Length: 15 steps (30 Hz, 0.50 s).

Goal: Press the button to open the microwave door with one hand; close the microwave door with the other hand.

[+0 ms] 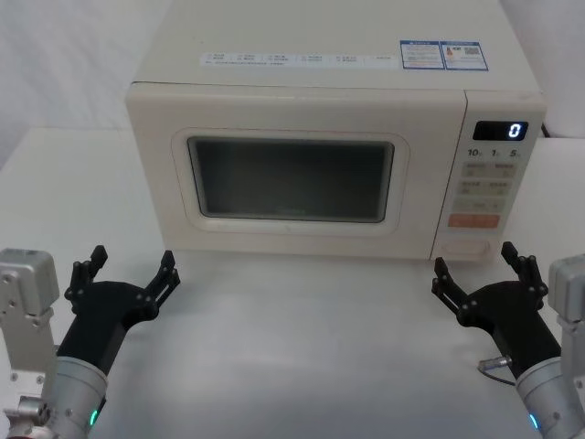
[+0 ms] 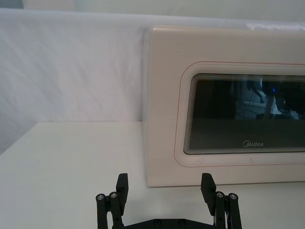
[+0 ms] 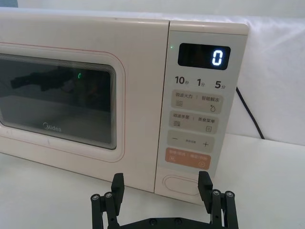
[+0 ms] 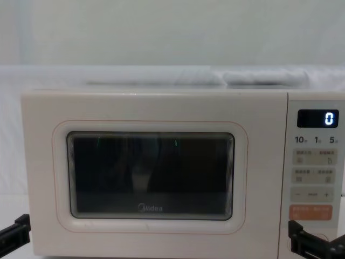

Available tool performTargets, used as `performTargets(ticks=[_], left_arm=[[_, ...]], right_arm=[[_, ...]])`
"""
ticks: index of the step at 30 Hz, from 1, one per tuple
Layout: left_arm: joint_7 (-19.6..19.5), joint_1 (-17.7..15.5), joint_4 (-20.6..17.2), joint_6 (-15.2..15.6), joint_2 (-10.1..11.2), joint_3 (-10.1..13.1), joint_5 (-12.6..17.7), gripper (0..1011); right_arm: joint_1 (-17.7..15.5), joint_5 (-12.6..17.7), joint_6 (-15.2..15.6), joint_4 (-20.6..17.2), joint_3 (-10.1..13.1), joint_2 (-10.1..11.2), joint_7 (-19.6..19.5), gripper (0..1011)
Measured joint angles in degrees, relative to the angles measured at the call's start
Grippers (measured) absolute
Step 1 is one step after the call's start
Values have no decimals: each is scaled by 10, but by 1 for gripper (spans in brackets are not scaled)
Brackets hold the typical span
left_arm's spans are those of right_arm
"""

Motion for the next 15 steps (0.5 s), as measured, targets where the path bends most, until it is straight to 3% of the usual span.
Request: performTargets(ticks=[15], left_arm=[[0, 0, 0, 0, 0, 0, 0, 1001]], right_arm=[[0, 0, 0, 0, 0, 0, 0, 1002]])
